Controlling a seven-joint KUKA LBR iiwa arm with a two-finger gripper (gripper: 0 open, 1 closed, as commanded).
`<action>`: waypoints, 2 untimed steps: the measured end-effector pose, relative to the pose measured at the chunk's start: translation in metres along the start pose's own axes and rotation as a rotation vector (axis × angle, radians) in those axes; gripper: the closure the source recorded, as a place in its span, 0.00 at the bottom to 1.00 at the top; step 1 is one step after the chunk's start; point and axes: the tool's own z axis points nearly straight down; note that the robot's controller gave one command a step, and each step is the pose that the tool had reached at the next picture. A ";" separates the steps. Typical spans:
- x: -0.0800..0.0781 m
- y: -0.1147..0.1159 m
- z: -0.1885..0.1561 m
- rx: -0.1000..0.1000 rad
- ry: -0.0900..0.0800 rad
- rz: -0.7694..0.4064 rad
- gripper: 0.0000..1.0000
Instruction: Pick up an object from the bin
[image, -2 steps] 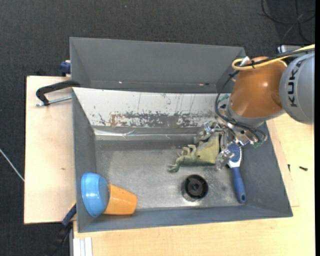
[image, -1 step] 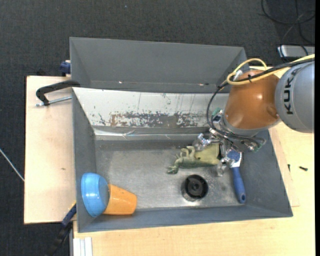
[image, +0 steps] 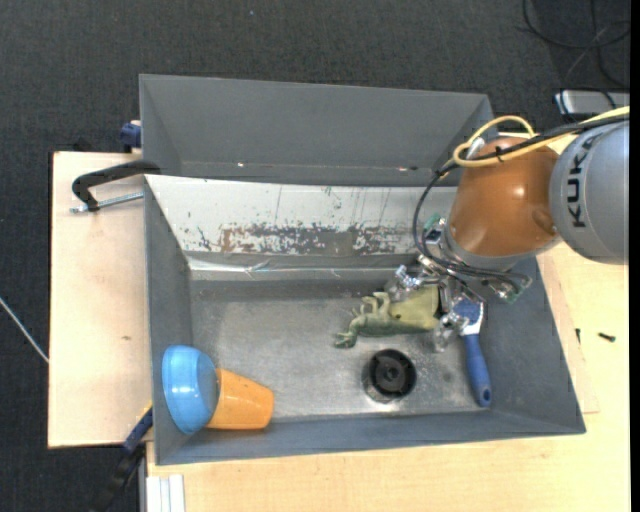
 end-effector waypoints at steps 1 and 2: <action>-0.001 0.000 0.000 -0.001 -0.001 0.000 1.00; -0.004 -0.001 -0.062 0.004 -0.003 0.002 1.00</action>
Offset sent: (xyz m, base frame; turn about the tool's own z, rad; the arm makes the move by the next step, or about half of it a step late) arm 0.0000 0.0000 0.0000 0.0000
